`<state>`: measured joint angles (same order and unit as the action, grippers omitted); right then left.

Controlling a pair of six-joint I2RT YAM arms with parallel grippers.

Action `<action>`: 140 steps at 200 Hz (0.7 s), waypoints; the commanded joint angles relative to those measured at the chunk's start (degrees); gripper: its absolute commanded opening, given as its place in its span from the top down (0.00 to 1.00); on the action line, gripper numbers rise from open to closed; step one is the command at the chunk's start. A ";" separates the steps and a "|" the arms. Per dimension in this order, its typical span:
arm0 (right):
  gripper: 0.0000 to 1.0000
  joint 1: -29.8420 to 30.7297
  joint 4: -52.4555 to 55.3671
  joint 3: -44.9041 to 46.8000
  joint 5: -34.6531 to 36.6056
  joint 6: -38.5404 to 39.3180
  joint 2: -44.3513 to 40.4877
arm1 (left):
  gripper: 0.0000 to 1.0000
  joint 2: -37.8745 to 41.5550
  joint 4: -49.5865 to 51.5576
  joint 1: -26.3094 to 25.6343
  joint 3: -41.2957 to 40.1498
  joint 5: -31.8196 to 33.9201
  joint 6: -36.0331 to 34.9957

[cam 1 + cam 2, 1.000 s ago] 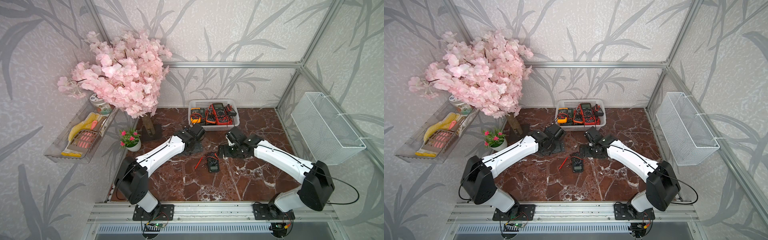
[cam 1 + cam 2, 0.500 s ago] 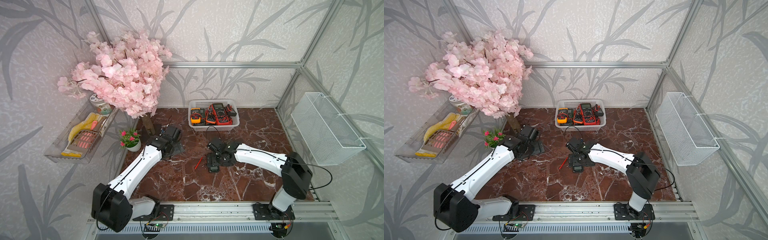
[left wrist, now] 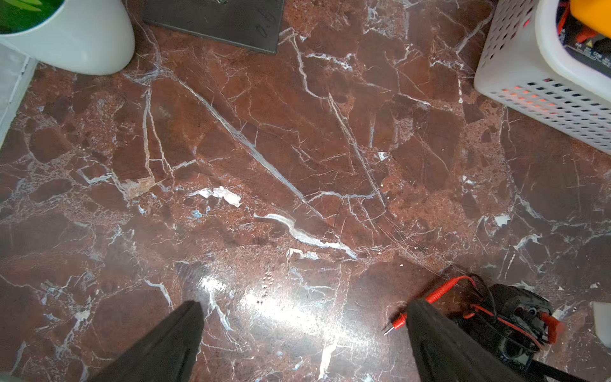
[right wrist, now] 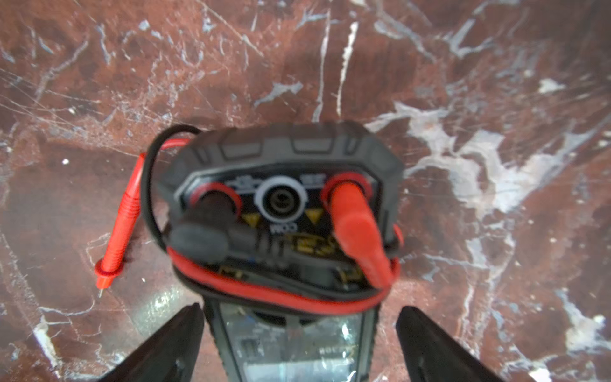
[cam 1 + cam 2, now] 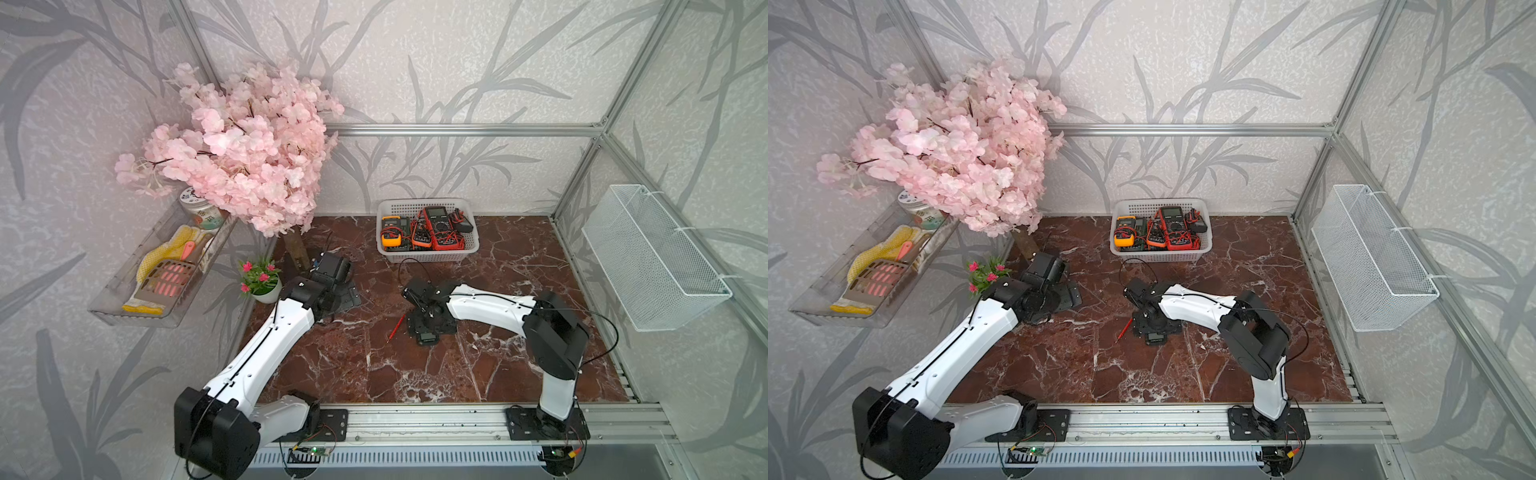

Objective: Put the multimeter into the basket
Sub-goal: Pick up the multimeter from the center of the board.

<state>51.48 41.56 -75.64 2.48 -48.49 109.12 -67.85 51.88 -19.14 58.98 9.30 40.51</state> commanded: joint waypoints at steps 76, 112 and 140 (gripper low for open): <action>0.23 0.20 1.73 -3.61 -1.77 2.06 3.99 | 0.00 1.18 -0.25 1.56 -0.98 -0.64 -0.32; 0.43 0.26 3.27 -3.81 -0.91 3.41 2.80 | 0.00 1.10 -0.69 2.13 -0.67 -0.49 -0.17; 0.45 -0.47 5.40 -4.97 0.39 4.69 0.60 | 0.00 0.79 -0.91 2.51 0.02 -0.47 -0.13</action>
<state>51.46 43.03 -78.28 1.13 -45.36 112.22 -67.68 51.31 -17.17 58.37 8.82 40.58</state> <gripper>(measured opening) 0.700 0.998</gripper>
